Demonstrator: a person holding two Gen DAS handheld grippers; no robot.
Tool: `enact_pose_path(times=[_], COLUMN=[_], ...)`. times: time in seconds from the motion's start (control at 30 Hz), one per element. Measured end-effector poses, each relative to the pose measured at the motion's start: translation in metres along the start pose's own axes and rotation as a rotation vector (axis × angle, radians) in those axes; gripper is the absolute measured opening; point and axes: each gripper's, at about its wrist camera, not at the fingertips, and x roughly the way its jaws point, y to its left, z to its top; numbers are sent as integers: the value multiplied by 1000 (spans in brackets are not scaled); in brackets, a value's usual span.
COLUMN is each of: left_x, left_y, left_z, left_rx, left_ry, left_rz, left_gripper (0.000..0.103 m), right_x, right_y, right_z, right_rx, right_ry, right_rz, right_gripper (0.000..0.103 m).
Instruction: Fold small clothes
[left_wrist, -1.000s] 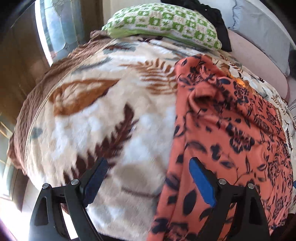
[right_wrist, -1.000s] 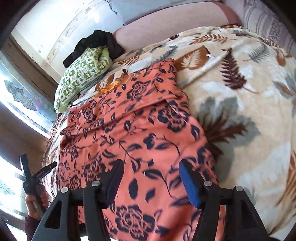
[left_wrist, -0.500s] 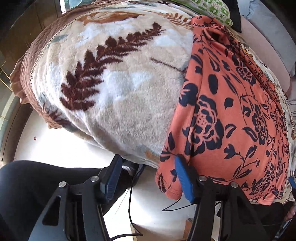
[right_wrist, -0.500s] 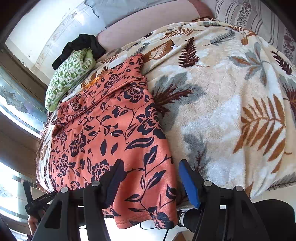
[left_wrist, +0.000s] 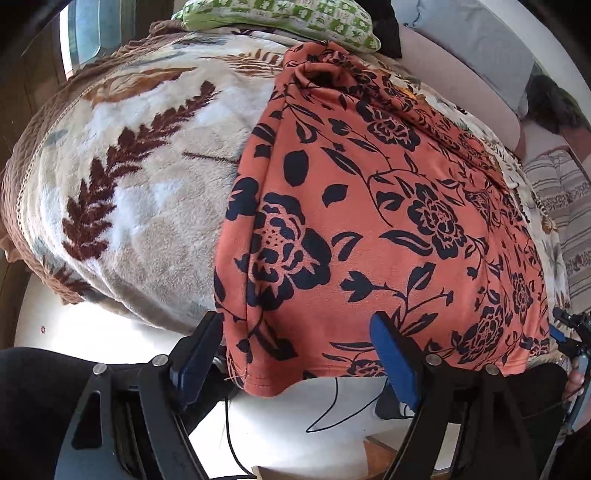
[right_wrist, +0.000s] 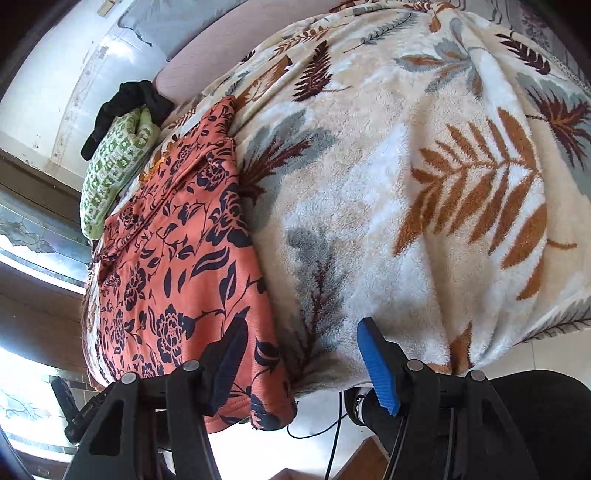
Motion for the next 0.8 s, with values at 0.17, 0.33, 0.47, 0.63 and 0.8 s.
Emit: enact_pose_path(times=[0.17,0.33,0.47,0.63,0.8], left_x=[22,27,25,30,28], left_y=[-1,18,33,51,73], left_z=[1,-4,-7,-11,-16], left_rx=[-1,-83,-137,-213,-285], left_ry=[68,94,97,143,127], left_rz=[-16,-130,-193,-204,-139], left_gripper=[84,52,40,60,75], right_x=[23,36,29,30,40], right_y=[27,53,61,60,62], right_z=[-15,-34,-35,-29,-31], right_rx=[-65,-208,-232,-211,-176], right_ry=[105,125,128,173,196], right_rz=[67,-110,-126,-138,-140], right_gripper=[63,23,9,13,35])
